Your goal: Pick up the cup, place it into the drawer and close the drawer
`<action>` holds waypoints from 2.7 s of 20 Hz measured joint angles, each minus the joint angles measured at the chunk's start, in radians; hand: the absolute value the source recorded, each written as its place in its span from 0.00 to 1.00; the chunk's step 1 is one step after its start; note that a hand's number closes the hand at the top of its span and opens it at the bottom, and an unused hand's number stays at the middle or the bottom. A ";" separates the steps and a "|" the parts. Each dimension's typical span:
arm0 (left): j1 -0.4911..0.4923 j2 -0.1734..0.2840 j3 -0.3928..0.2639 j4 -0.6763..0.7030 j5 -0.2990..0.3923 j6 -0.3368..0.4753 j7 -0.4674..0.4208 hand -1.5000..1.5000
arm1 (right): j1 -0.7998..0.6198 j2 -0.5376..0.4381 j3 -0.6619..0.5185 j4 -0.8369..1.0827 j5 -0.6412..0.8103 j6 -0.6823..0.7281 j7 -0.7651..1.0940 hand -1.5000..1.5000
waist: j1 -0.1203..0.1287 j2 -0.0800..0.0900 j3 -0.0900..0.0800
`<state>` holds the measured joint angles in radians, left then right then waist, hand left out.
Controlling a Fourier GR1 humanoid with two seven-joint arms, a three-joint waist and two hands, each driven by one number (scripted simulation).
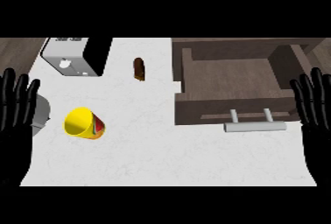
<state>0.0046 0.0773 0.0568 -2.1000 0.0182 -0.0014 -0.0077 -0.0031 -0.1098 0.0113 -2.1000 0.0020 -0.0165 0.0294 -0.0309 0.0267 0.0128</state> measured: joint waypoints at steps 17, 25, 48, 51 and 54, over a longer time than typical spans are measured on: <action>-0.156 0.072 0.092 0.242 0.343 -0.208 0.058 0.00 | -0.012 0.026 0.021 0.015 -0.104 0.075 0.061 0.00 | 0.029 -0.026 -0.013; -0.210 0.064 0.088 0.312 0.333 -0.196 0.050 0.00 | -0.051 0.043 0.019 0.047 -0.088 0.075 0.067 0.00 | 0.030 -0.027 -0.013; -0.106 0.073 0.123 0.502 0.241 -0.215 -0.073 0.00 | -0.097 0.039 -0.026 0.046 -0.108 0.088 0.101 0.00 | 0.031 -0.027 -0.013; -0.077 0.072 0.134 0.558 0.216 -0.225 -0.141 0.00 | -0.108 0.029 -0.039 0.041 -0.126 0.097 0.114 0.00 | 0.030 -0.027 -0.013; -0.083 0.083 0.146 0.607 0.203 -0.233 -0.172 0.00 | -0.101 0.029 -0.036 0.042 -0.123 0.102 0.114 0.00 | 0.030 -0.027 -0.013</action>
<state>-0.0783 0.1605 0.2024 -1.4930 0.2208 -0.2339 -0.1794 -0.1041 -0.0812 -0.0249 -2.0582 -0.1206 0.0859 0.1438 -0.0008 0.0001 -0.0001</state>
